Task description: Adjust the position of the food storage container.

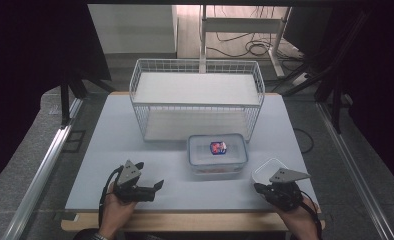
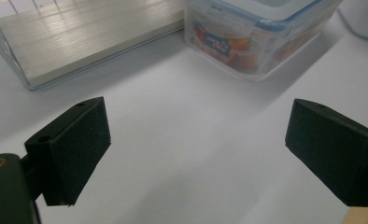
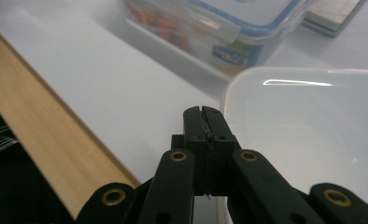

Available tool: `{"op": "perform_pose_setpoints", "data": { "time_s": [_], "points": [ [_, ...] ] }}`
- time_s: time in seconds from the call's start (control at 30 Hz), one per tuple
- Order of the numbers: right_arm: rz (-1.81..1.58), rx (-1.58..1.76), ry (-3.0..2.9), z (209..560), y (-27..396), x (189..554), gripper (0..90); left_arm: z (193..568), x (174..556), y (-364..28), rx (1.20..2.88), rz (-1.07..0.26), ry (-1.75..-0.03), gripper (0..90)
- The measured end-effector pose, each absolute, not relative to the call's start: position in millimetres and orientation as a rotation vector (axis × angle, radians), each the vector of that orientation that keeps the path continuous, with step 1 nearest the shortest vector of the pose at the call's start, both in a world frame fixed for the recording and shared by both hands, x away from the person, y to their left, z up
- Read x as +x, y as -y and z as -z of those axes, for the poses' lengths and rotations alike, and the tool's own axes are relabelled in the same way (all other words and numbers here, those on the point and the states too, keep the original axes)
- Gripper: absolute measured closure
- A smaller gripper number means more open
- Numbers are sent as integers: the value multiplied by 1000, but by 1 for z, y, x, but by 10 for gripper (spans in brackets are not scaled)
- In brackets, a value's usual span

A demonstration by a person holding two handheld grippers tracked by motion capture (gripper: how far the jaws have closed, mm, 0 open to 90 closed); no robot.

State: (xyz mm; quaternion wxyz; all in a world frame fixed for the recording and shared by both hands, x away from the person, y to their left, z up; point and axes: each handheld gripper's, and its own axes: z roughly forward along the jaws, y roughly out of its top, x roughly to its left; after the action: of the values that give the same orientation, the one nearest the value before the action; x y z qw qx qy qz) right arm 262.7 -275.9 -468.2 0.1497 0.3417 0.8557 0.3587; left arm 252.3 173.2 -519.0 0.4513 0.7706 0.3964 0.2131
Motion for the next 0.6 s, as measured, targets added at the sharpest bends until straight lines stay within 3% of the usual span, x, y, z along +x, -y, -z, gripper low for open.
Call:
{"op": "perform_pose_setpoints", "data": {
  "time_s": [0.6],
  "points": [
    [-1043,995,-2448,462,273,283,891,523,254,-174,1941,-545,-971,82]
  ]
}}
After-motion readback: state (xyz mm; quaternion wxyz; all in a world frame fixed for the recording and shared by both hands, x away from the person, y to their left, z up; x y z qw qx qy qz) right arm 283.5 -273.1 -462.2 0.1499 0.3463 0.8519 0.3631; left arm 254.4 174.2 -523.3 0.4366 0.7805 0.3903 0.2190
